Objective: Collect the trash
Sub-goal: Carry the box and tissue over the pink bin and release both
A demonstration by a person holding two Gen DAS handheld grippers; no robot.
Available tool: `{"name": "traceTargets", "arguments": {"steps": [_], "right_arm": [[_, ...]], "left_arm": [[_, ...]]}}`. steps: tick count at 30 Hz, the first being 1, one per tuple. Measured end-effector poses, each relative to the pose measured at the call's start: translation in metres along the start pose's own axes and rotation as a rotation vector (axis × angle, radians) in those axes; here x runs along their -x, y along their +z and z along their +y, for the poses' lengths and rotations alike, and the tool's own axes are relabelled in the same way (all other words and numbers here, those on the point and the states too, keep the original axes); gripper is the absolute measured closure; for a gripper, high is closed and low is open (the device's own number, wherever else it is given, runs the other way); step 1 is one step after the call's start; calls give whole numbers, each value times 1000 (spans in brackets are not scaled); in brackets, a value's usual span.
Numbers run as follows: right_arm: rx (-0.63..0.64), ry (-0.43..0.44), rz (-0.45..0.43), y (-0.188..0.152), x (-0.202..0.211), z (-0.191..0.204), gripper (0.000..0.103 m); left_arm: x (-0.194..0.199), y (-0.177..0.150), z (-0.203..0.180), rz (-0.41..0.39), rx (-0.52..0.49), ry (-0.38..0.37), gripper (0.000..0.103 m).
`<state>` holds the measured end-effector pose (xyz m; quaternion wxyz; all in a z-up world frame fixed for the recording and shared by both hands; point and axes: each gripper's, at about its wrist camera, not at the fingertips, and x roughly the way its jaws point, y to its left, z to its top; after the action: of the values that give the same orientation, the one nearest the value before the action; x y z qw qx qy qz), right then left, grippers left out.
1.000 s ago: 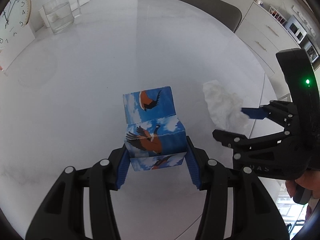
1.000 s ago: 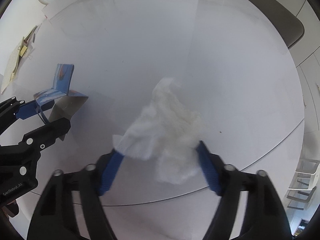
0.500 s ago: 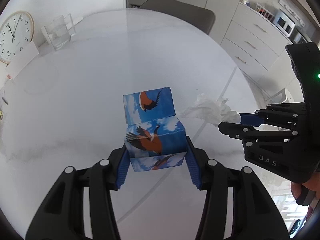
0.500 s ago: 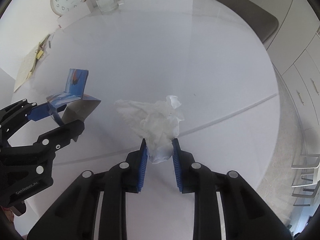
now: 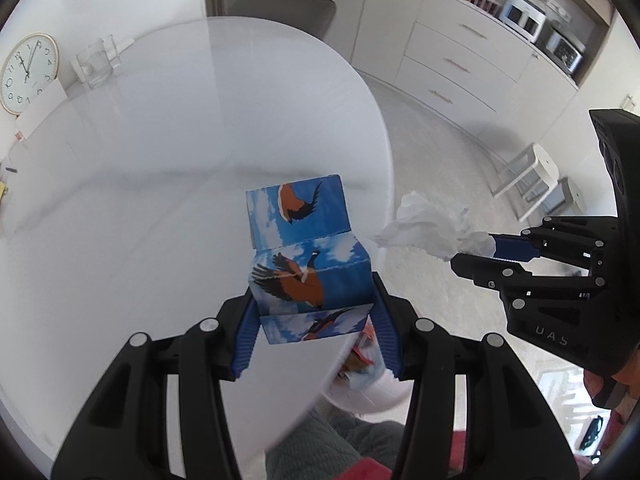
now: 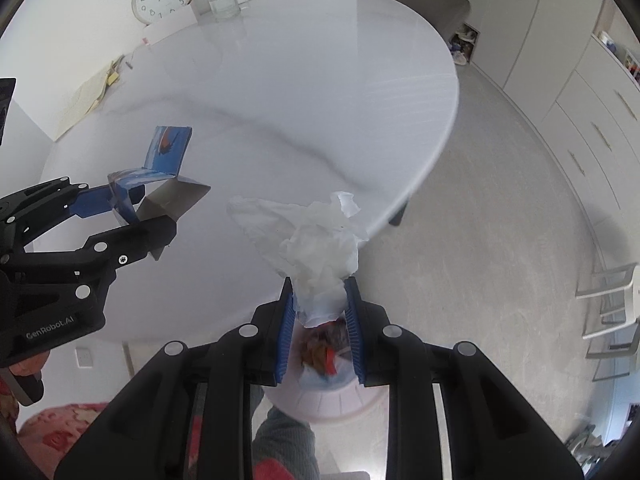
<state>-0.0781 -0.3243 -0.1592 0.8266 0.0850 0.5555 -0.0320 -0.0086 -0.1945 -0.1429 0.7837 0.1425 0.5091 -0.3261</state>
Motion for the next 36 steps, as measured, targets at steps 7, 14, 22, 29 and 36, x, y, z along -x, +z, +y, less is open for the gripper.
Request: {"name": "traceTargets", "arguments": {"steps": [7,14,22,29,36], "right_arm": [[-71,3,22,-73,14,-15,78],[-140,0,23,-106,21,-31,78],[-188,-14,22,-118,21,-36,78],[-210,-19,28,-117,19,-36,77],[-206,-11,36,-114,13,-36,77]], "left_arm": [[-4,-47,-57,68,-67,-35,54],[-29,-58,-85,125,-126,-83,54],[-53,-74,-97,203,-142,-151,54],[-54,-74,-99,213,-188,-132,31],[-46,-70,-98,175,-211,-90,23]]}}
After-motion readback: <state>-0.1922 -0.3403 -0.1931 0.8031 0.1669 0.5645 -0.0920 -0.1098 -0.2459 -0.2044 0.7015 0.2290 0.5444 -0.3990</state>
